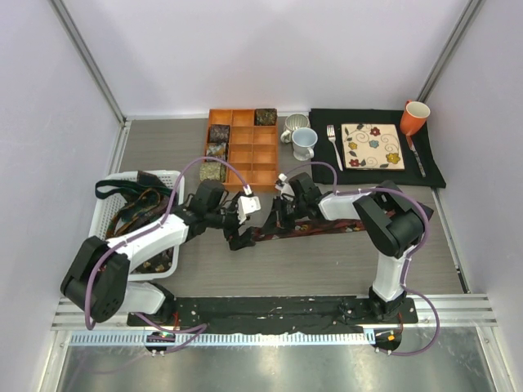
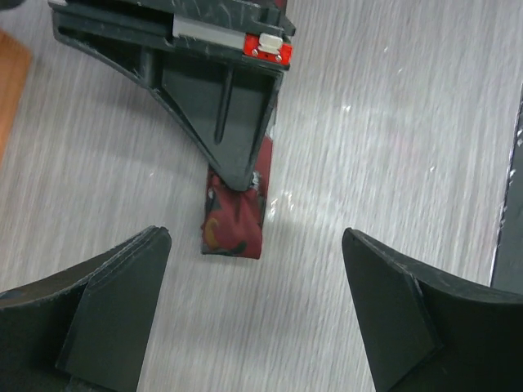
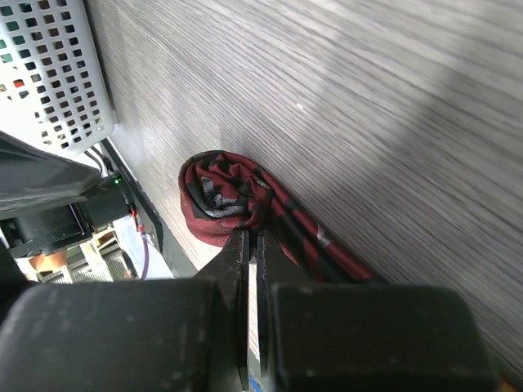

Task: Roll the ties
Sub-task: Roll the tie at the center of the board.

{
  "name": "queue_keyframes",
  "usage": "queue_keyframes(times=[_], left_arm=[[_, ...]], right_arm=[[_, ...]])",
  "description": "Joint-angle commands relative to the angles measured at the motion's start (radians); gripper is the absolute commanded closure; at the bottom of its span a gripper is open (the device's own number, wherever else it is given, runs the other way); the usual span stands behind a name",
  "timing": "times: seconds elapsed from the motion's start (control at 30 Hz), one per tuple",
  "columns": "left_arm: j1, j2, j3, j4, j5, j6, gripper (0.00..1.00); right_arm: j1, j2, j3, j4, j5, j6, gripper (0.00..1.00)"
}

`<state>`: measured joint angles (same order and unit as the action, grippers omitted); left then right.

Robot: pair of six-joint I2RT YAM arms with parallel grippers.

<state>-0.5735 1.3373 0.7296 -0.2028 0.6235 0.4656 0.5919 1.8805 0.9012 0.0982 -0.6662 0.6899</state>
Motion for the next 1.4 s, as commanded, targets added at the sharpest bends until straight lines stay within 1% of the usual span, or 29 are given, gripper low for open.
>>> queue_keyframes(times=[0.0, 0.13, 0.33, 0.47, 0.63, 0.8, 0.9, 1.07, 1.2, 1.23, 1.3, 1.33, 1.37], left_arm=[[0.001, 0.01, -0.079, 0.278, 0.096, -0.059, 0.09], [0.001, 0.033, -0.119, 0.385, 0.084, -0.059, 0.13], [0.001, 0.103, -0.145, 0.486, 0.12, -0.035, 0.15], [0.0, 0.155, -0.16, 0.572, 0.145, -0.018, 0.18], [-0.002, 0.224, -0.145, 0.603, 0.173, -0.012, 0.2], [-0.008, 0.287, -0.119, 0.638, 0.196, -0.047, 0.25], [-0.022, 0.322, -0.125, 0.689, 0.2, -0.071, 0.3], [-0.043, 0.361, -0.127, 0.75, 0.188, -0.097, 0.41], [-0.054, 0.378, -0.122, 0.772, 0.18, -0.111, 0.46], [-0.058, 0.382, -0.121, 0.772, 0.171, -0.111, 0.51], [-0.062, 0.384, -0.119, 0.77, 0.159, -0.113, 0.56], [-0.062, 0.382, -0.119, 0.769, 0.15, -0.114, 0.6], [-0.063, 0.379, -0.116, 0.755, 0.147, -0.113, 0.62]], right_arm=[[-0.033, 0.008, -0.067, -0.173, 0.162, -0.095, 0.99], [-0.06, 0.002, -0.096, -0.21, 0.183, -0.115, 0.99], [-0.101, -0.014, -0.117, -0.273, 0.206, -0.136, 0.99], [-0.115, 0.008, -0.107, -0.311, 0.214, -0.159, 0.99], [-0.115, 0.045, -0.071, -0.345, 0.235, -0.171, 0.99], [-0.116, 0.063, -0.059, -0.354, 0.234, -0.176, 0.99], [-0.116, 0.068, -0.058, -0.353, 0.231, -0.176, 0.99], [-0.116, 0.08, -0.05, -0.354, 0.223, -0.178, 0.99], [-0.115, 0.088, -0.048, -0.354, 0.214, -0.181, 0.99], [-0.116, 0.088, -0.047, -0.353, 0.214, -0.181, 0.99], [-0.115, 0.089, -0.048, -0.354, 0.211, -0.182, 0.99], [-0.116, 0.089, -0.047, -0.354, 0.209, -0.181, 0.99], [-0.116, 0.089, -0.047, -0.354, 0.205, -0.182, 0.99]])
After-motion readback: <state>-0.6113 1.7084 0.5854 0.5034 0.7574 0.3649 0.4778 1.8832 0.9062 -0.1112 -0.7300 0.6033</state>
